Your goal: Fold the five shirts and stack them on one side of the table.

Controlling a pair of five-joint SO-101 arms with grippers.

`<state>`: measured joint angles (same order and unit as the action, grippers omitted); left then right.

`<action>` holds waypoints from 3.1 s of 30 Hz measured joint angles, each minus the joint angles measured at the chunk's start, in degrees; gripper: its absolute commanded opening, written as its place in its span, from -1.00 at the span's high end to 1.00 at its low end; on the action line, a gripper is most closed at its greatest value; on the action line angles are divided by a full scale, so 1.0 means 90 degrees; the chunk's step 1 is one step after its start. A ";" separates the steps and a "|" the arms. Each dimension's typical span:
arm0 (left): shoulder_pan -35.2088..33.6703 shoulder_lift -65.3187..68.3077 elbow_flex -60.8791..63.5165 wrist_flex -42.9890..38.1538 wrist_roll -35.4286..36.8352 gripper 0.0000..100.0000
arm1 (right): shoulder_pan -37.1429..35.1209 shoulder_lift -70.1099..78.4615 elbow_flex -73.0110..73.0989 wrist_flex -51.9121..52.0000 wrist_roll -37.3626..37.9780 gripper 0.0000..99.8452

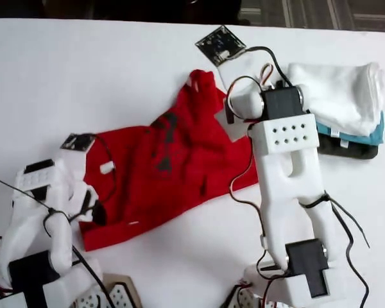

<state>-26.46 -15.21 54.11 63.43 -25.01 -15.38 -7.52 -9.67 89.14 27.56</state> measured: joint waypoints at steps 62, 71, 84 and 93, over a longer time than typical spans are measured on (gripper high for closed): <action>-0.1670 0.0000 -0.0547 -0.0957 -0.0938 0.49 | -0.0010 -0.3692 0.3653 -0.0205 0.0000 0.36; -0.1377 0.0752 -0.0742 -0.1309 -0.0899 0.49 | -0.0010 -0.3692 0.3653 -0.0205 0.0000 0.36; -0.1114 0.2325 -0.2276 -0.0195 -0.0654 0.61 | -0.0010 -0.3692 0.3653 -0.0205 0.0000 0.36; -0.0576 0.2403 -0.2198 0.0039 -0.0469 0.95 | -0.0010 -0.3692 0.3731 -0.0244 0.0000 0.36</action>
<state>-31.65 6.42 34.33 63.78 -29.23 -15.47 -40.75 23.91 86.95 27.56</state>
